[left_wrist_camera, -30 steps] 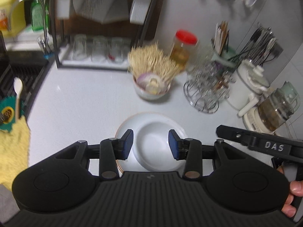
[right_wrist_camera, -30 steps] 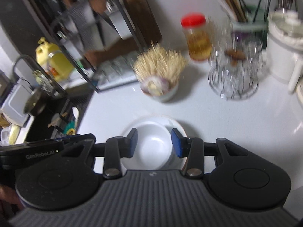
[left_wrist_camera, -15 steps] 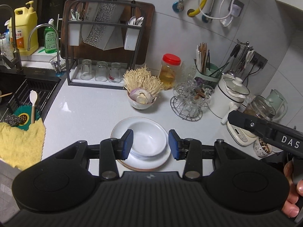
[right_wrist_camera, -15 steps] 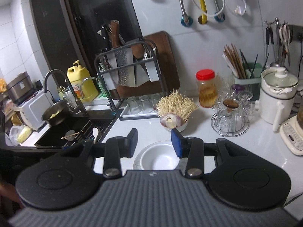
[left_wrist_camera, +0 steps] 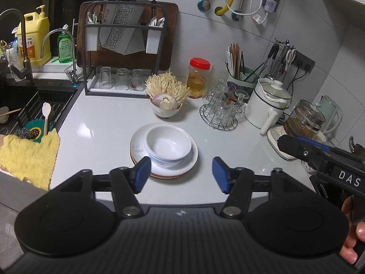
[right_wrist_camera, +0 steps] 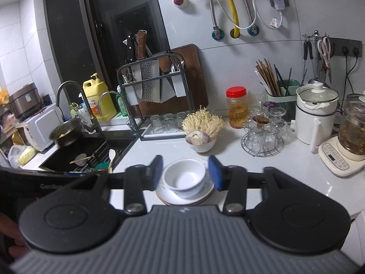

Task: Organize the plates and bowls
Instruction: 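Open both grippers and lift them away from the bowl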

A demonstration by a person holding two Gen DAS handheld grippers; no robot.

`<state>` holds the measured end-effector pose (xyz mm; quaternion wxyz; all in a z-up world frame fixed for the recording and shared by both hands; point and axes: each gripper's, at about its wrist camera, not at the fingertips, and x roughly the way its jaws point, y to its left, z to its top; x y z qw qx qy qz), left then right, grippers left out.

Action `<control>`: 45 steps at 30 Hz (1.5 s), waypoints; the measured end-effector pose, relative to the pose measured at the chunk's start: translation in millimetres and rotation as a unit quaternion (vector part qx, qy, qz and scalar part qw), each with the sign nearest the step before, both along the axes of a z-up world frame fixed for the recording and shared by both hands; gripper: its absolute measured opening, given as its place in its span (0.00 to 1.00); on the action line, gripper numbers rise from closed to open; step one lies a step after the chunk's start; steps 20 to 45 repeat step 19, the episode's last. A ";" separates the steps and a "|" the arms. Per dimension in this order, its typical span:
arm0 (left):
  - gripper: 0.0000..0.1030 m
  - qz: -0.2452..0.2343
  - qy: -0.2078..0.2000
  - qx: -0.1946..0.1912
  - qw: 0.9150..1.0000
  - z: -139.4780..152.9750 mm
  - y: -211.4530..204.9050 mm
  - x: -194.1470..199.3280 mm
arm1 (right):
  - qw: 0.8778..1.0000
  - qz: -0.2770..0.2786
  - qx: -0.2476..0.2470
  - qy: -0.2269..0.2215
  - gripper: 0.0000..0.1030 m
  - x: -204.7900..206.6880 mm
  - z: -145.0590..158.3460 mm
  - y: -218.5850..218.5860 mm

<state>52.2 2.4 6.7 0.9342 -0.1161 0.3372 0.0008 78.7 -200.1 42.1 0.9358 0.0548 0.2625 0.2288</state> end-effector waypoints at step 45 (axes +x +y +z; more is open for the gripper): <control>0.96 0.042 0.014 0.022 0.999 -20.6 -21.5 -23.0 | 1.000 -0.014 -0.006 0.001 1.00 -16.8 -20.8 -30.4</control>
